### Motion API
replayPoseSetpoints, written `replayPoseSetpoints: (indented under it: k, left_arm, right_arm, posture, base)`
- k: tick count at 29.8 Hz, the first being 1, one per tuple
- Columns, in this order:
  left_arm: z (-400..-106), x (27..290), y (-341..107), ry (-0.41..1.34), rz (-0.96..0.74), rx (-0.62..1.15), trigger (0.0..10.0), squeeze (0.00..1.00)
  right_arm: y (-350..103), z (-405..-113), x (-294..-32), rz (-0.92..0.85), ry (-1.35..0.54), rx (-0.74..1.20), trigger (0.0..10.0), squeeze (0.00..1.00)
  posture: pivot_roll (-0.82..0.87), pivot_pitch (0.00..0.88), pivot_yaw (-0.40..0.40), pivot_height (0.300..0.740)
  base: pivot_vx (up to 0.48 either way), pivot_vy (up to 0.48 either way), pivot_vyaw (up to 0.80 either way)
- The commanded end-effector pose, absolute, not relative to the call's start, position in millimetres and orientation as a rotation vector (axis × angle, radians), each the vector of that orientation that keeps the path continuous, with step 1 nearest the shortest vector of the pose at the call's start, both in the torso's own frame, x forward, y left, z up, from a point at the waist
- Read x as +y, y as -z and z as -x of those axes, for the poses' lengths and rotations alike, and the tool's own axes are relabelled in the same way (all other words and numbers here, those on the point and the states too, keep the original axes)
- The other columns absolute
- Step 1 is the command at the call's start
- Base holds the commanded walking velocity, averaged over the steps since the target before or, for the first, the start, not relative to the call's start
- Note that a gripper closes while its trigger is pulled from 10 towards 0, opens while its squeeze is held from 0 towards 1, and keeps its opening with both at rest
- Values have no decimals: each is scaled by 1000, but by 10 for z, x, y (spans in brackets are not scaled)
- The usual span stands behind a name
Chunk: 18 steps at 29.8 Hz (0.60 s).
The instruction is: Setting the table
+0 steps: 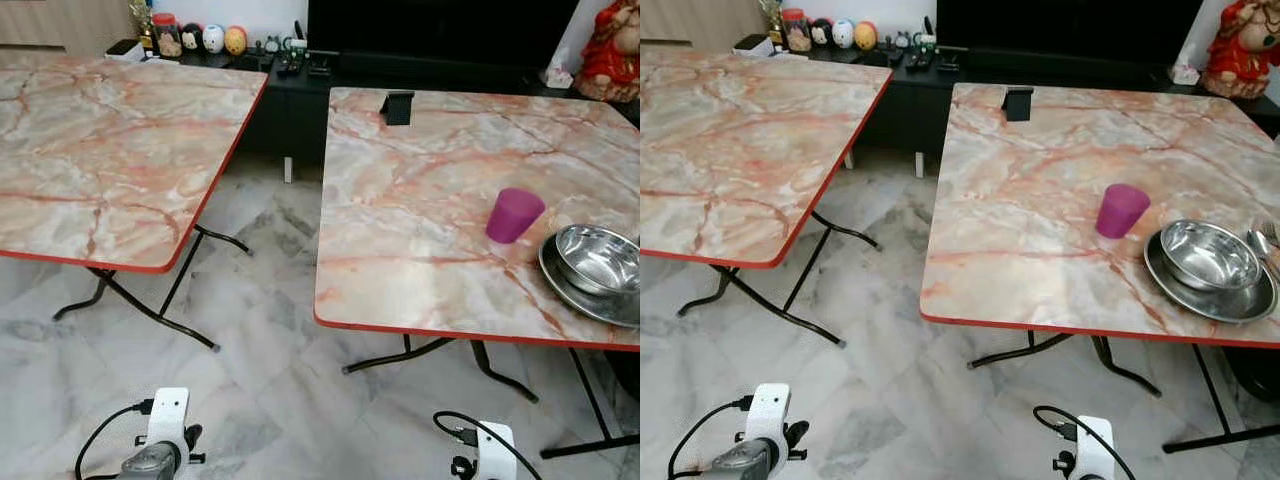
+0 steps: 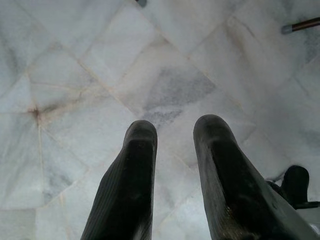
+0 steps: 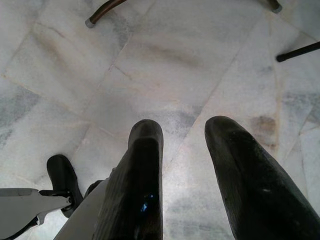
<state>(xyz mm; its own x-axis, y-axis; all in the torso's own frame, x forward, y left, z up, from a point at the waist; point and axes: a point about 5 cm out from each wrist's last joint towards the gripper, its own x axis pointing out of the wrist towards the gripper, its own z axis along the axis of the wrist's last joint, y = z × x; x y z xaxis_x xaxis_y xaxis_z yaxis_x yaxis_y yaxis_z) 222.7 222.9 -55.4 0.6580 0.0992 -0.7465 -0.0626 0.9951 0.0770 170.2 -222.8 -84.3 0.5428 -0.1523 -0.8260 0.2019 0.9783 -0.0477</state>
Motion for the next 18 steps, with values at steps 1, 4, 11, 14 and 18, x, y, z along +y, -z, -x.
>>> replayPoseSetpoints:
  k: [1, 4, 11, 14, 18]
  left_arm:
    - [-2196, 2213, 583, -95, -47, 869, 10000, 0]
    - [-2162, 2226, 604, -108, -49, 886, 10000, 0]
    - [-2068, 2312, 642, -158, -40, 917, 10000, 0]
    - [-2066, 2290, 648, -129, -64, 923, 10000, 0]
    - [-2021, 2261, 681, -125, -59, 938, 10000, 0]
  right_arm:
    - [838, -1711, -2229, -71, 221, 965, 10000, 0]
    - [845, -1697, -2227, -71, 225, 968, 10000, 0]
    - [854, -1677, -2223, -74, 234, 968, 10000, 0]
    - [847, -1689, -2226, -71, 232, 960, 10000, 0]
    - [849, -1685, -2221, -75, 230, 960, 10000, 0]
  posture:
    - [68, 0, -26, 707]
    - [66, 0, -26, 707]
    - [73, 0, -32, 707]
    - [69, 0, -26, 707]
    - [62, 0, -20, 707]
  base:
    - [0, 0, 0]
    - [0, 0, 0]
    - [0, 0, 0]
    - [0, 0, 0]
    - [0, 0, 0]
